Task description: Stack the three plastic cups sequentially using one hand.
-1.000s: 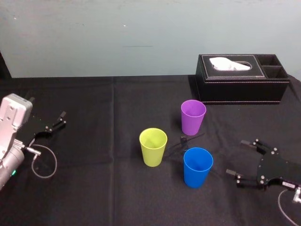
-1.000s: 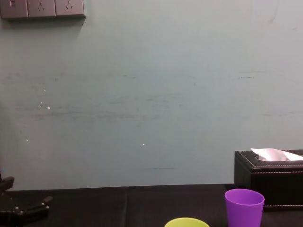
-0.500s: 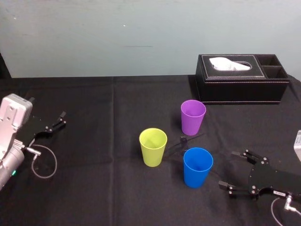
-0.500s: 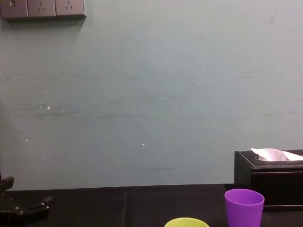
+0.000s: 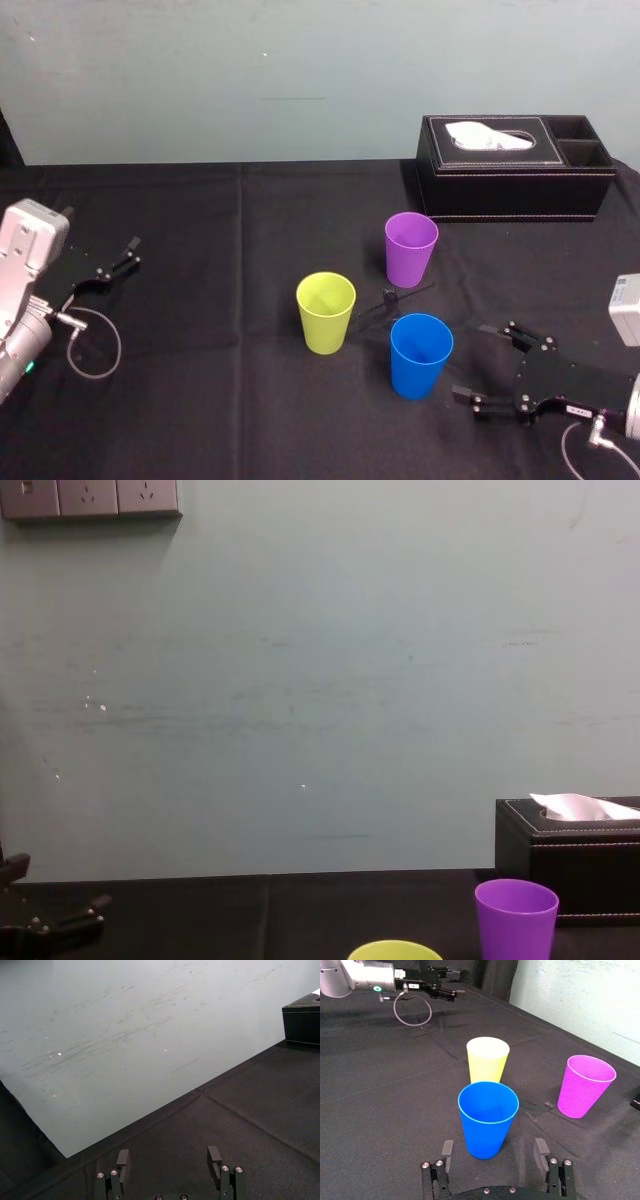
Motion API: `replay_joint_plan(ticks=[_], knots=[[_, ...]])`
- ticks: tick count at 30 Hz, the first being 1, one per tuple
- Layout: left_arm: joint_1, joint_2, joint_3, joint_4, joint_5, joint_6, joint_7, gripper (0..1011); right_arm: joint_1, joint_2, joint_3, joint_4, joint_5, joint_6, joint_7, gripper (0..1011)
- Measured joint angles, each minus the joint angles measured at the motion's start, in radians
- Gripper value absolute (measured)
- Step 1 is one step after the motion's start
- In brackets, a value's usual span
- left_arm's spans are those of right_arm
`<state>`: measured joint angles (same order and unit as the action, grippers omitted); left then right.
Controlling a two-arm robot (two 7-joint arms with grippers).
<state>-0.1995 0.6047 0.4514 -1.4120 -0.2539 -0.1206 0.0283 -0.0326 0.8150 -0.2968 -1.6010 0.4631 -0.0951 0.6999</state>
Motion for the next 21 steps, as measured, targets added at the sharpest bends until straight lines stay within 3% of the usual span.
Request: replay_joint_plan(ticks=[21], knots=[[0.0, 0.0, 0.0, 0.0, 0.0, 0.0, 0.0, 1010, 0.041, -0.029, -0.041, 0.026, 0.023, 0.015, 0.011, 1003]])
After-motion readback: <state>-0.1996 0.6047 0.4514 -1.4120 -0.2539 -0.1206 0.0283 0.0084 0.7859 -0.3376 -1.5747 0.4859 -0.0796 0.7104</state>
